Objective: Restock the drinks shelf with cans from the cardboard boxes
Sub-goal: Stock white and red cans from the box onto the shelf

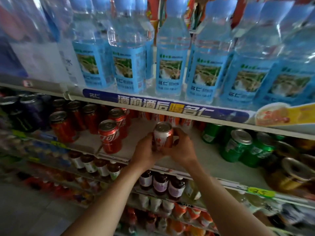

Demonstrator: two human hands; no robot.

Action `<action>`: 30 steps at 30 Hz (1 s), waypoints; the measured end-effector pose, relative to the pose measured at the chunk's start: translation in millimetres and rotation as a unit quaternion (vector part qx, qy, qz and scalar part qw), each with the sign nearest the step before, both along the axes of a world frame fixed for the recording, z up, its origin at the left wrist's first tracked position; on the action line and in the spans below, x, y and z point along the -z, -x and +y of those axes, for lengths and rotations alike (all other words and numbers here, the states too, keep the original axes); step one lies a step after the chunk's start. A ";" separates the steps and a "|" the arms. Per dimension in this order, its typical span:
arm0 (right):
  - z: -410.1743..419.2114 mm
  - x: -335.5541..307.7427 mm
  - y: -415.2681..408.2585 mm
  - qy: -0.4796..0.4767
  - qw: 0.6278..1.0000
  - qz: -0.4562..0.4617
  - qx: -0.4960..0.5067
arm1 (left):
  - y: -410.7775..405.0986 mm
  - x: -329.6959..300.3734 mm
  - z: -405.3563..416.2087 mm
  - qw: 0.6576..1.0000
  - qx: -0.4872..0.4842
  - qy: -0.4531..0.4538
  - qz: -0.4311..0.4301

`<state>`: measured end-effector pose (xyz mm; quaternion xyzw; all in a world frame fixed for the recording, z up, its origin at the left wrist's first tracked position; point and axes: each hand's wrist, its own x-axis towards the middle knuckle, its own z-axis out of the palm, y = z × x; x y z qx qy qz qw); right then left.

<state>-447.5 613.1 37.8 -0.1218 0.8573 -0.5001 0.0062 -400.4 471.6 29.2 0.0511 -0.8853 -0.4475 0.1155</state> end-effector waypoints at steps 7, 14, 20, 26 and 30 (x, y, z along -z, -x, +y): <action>10.8 20.4 2.6 -0.002 0.999 -0.002 0.054 | 7.4 11.2 -6.9 0.996 0.072 0.021 -0.041; 20.6 17.9 25.8 -0.002 0.994 -0.005 0.112 | 14.8 13.4 0.5 0.981 0.135 0.079 -0.111; 26.3 16.6 43.2 -0.008 0.987 -0.035 0.154 | 17.8 13.1 2.1 0.975 0.141 0.125 -0.118; 21.1 23.3 44.8 -0.050 0.982 -0.036 0.178 | 20.5 8.9 0.3 0.971 0.149 0.133 -0.133; 16.8 24.9 44.1 -0.074 0.976 -0.011 0.206 | 21.3 9.3 -1.6 0.971 0.154 0.111 -0.146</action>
